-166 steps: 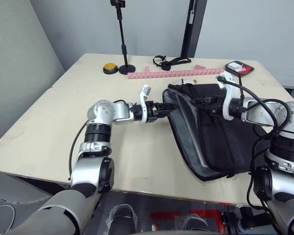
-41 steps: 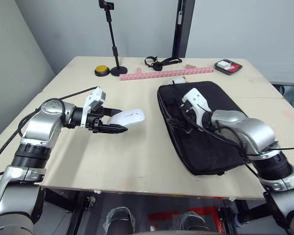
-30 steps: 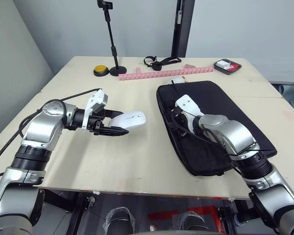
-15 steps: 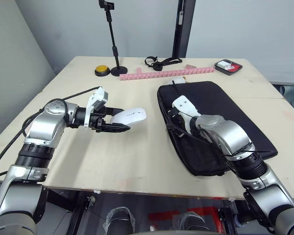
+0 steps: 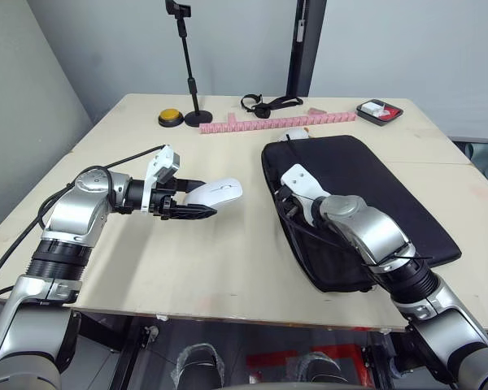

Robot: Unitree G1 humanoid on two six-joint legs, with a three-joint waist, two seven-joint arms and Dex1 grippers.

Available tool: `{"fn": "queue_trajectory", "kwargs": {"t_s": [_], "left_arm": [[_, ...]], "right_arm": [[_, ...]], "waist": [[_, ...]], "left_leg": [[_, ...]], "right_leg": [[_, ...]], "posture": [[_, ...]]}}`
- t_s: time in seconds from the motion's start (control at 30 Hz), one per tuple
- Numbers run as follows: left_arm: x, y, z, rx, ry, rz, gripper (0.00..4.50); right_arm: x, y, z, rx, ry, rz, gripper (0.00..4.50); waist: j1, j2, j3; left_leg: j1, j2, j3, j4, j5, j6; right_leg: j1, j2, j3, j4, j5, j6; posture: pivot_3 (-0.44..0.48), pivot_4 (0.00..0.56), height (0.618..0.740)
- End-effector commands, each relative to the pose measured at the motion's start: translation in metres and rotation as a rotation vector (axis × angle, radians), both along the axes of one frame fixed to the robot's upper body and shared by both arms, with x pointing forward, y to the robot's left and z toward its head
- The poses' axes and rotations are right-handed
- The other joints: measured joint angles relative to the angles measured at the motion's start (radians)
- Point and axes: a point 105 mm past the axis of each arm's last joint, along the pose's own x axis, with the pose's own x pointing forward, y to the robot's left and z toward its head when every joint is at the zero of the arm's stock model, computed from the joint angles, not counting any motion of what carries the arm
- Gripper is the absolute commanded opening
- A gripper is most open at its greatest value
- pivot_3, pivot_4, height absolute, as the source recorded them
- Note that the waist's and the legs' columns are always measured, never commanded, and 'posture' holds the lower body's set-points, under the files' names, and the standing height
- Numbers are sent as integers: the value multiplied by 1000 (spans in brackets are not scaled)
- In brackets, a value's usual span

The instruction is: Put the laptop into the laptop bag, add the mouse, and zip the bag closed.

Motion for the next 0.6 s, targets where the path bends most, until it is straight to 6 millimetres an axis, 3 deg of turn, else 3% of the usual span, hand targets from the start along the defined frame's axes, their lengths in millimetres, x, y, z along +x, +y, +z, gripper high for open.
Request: {"fn": "queue_trajectory", "kwargs": {"t_s": [0.03, 0.23, 0.43, 0.5, 0.6], "left_arm": [[-3, -3, 9, -5, -36, -21, 2862], [-1, -8, 11, -12, -35, -32, 2862], [0, -22, 3, -7, -24, -70, 2862], [4, -28, -1, -13, -16, -72, 2862], [12, -35, -4, -27, -11, -63, 2862]], "right_arm": [[0, -11, -7, -18, 32, -35, 16], [1, -11, 15, 48, 5, -36, 16], [1, -4, 83, 329, -39, 10, 16], [-6, -4, 112, 411, -61, 64, 16], [-17, -7, 140, 466, -86, 123, 16]], "waist": [[0, 0, 0], [4, 0, 0], [3, 0, 0], [1, 0, 0], [2, 0, 0]], "left_leg": [[0, 0, 0, 0, 0, 0], [0, 0, 0, 0, 0, 0], [-1, 0, 0, 0, 0, 0], [-1, 0, 0, 0, 0, 0], [-2, 0, 0, 0, 1, 1]], "right_leg": [[0, 0, 0, 0, 0, 0], [0, 0, 0, 0, 0, 0], [-1, 0, 0, 0, 0, 0], [-1, 0, 0, 0, 0, 0], [-3, 1, 0, 1, 0, 0]], "posture": [[0, 150, 733], [0, 150, 733], [0, 150, 733], [0, 150, 733], [0, 150, 733]]}}
